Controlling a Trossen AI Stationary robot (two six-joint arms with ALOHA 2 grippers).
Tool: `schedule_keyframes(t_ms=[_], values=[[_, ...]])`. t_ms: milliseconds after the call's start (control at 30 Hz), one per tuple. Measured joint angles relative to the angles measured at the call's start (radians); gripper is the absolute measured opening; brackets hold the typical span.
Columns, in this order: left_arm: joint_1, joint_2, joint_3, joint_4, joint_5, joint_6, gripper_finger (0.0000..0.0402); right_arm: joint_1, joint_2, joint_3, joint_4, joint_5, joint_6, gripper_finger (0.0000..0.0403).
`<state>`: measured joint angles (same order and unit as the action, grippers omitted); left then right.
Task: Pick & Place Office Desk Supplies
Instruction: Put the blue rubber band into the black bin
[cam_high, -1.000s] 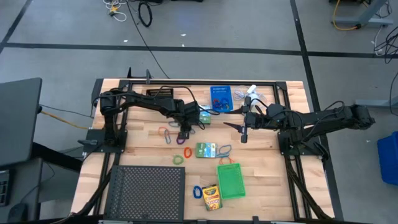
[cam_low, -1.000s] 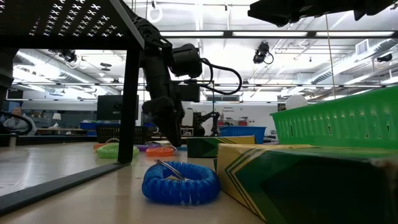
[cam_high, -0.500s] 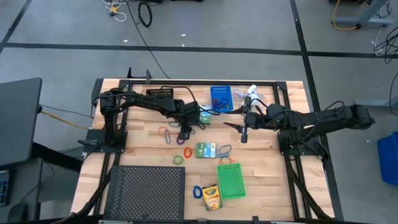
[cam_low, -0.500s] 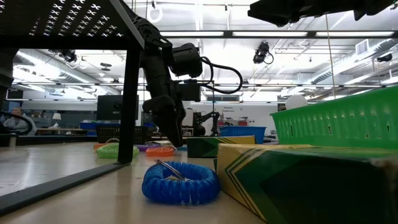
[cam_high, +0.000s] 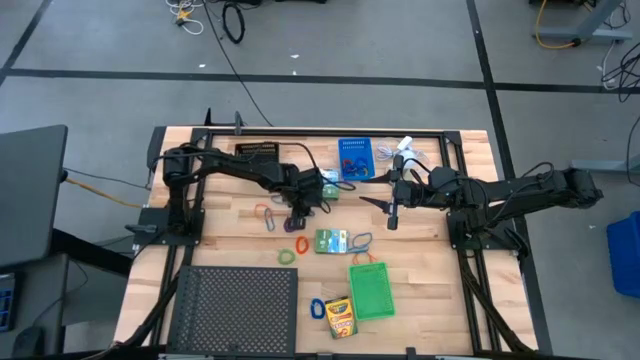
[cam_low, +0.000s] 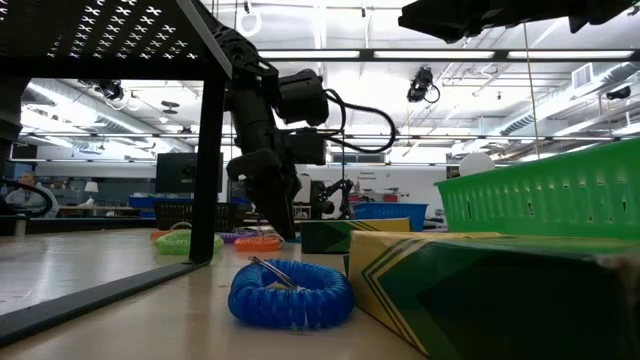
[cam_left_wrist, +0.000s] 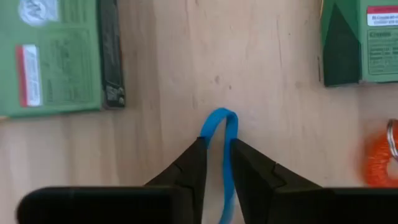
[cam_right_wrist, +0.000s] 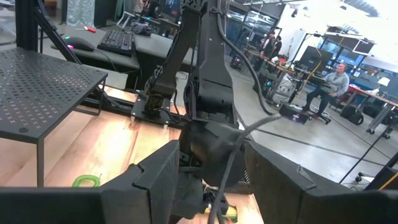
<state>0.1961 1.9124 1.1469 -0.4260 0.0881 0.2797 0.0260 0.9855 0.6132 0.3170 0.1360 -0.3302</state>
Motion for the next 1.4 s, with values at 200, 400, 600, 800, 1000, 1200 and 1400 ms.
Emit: schedule_keyframes(t_ms=[200,400,600,800,1000,1200,1400], values=[[-0.007,0.036,0.003,0.015,-0.033,-0.011,0.0066,0.0,0.0,0.0,0.006,0.0,0.0,0.0192],[0.003,0.019,0.01,0.016,-0.098,-0.035,0.0011,-0.001,0.0,0.0,0.011,0.0,-0.006,0.0192],[-0.008,-0.015,0.036,0.02,-0.176,-0.052,0.0004,-0.001,0.0,0.0,0.011,0.001,-0.008,0.0192],[-0.021,-0.05,0.046,0.006,-0.224,-0.047,0.0003,-0.001,0.0,0.0,0.009,0.001,-0.008,0.0192],[-0.017,-0.063,0.047,-0.046,-0.193,-0.04,0.0004,-0.001,0.0,0.0,0.008,0.0,-0.007,0.0192],[-0.013,-0.06,0.046,-0.071,-0.082,-0.006,0.0049,-0.001,0.0,0.0,0.007,0.0,0.0,0.0192],[-0.007,-0.06,0.046,-0.06,-0.086,0.021,0.0141,-0.001,0.0,0.0,0.007,0.0,0.0,0.0192]])
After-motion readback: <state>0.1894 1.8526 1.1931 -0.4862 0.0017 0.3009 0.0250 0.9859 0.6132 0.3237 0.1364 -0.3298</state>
